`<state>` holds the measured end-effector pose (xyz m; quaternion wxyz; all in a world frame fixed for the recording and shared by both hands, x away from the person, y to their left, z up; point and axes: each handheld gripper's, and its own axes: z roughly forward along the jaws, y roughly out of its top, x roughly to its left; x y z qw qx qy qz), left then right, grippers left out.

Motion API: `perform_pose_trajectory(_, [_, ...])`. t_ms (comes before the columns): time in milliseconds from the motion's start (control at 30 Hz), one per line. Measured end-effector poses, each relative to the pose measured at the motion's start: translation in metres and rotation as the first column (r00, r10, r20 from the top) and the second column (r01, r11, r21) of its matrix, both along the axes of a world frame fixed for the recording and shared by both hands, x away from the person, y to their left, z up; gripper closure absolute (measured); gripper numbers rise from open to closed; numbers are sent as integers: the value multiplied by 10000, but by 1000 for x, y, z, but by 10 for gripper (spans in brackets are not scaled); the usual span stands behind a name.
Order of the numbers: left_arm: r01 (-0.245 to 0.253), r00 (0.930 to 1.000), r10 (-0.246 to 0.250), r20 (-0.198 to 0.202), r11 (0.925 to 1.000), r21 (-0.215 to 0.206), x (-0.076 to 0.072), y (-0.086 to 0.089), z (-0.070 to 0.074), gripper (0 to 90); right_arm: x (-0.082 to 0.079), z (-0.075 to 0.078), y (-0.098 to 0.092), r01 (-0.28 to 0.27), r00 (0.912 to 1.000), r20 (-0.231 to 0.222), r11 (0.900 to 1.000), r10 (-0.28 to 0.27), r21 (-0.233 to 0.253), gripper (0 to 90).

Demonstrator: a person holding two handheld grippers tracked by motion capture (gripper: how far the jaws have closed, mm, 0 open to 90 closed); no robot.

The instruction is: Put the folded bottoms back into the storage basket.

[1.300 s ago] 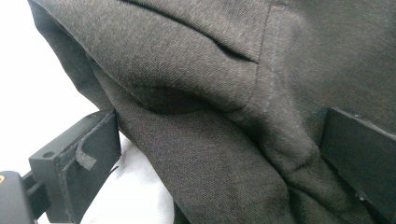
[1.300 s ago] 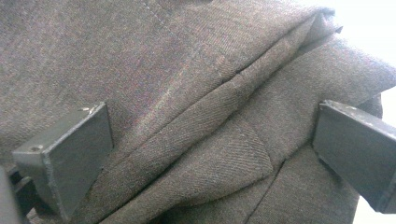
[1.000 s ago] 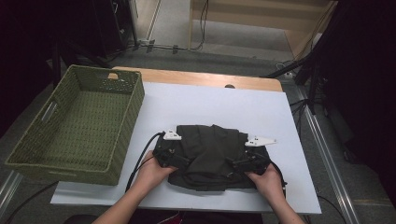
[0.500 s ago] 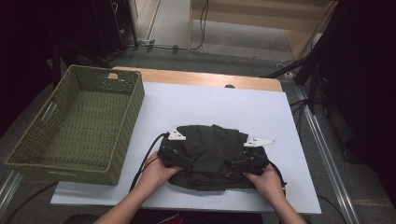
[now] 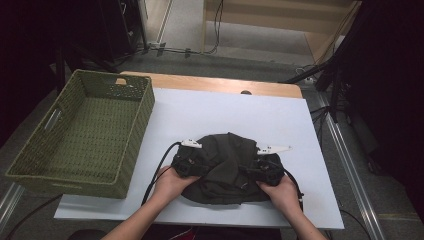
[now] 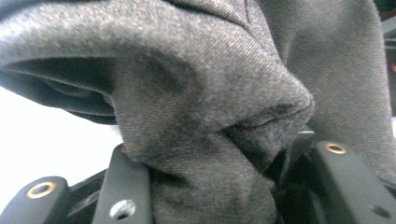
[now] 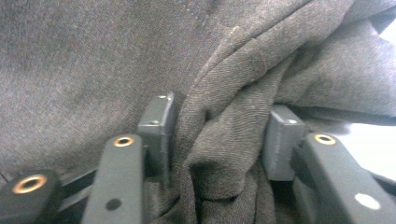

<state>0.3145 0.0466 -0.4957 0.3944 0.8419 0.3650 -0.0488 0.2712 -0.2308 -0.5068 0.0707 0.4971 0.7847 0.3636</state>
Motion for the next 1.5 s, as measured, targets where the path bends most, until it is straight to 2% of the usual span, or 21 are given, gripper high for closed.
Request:
perform_pose_trajectory(33, [21, 10000, -21, -34, 10000, -73, 2, 0, 4, 551, -1, 4, 2, 57, 10000, 17, 9997, -57, -235, 547])
perform_pose_trajectory(133, [84, 9999, -83, 117, 10000, -21, 3, 2, 11, 561, 0, 10, 6, 131, 9999, 8, 9989, -131, -454, 562])
perform_pose_trajectory(367, [-93, 9998, 97, 183, 9996, -251, 9, 12, 23, 590, 6, 15, 11, 211, 9996, 185, 9997, -208, -156, 568])
perform_pose_trajectory(500, [-278, 9993, 284, 257, 9993, -246, 11, 17, 27, 590, 10, 19, 18, 245, 9989, 394, 9995, -238, -178, 576])
perform_pose_trajectory(800, [-748, 9955, 756, 564, 9971, -171, 18, 35, 41, 586, 22, 26, 39, 143, 9965, 819, 9998, -156, 158, 582])
perform_pose_trajectory(1033, [-1054, 9926, 1057, 600, 9944, -88, 22, 43, 46, 584, 29, 29, 51, 39, 9953, 970, 9997, -63, 242, 592])
perform_pose_trajectory(1133, [-1135, 9916, 1138, 614, 9935, -85, 24, 44, 47, 581, 33, 34, 58, -143, 9935, 1140, 9957, 38, 914, 617])
perform_pose_trajectory(1200, [-1227, 9904, 1219, 653, 9924, 85, 25, 44, 47, 583, 36, 34, 62, -89, 9940, 1095, 9974, 10, 721, 617])
perform_pose_trajectory(1333, [-1286, 9902, 1278, 571, 9916, 102, 28, 45, 45, 621, 40, 30, 62, -114, 9952, 975, 9979, 51, 643, 617])
perform_pose_trajectory(1367, [-1310, 9903, 1306, 473, 9914, 53, 31, 46, 43, 658, 41, 29, 64, -147, 9948, 1016, 9985, 94, 523, 621])
perform_pose_trajectory(1500, [-1435, 9887, 1438, 427, 9896, -96, 34, 49, 45, 683, 43, 29, 66, -217, 9941, 1076, 9986, 164, 480, 623])
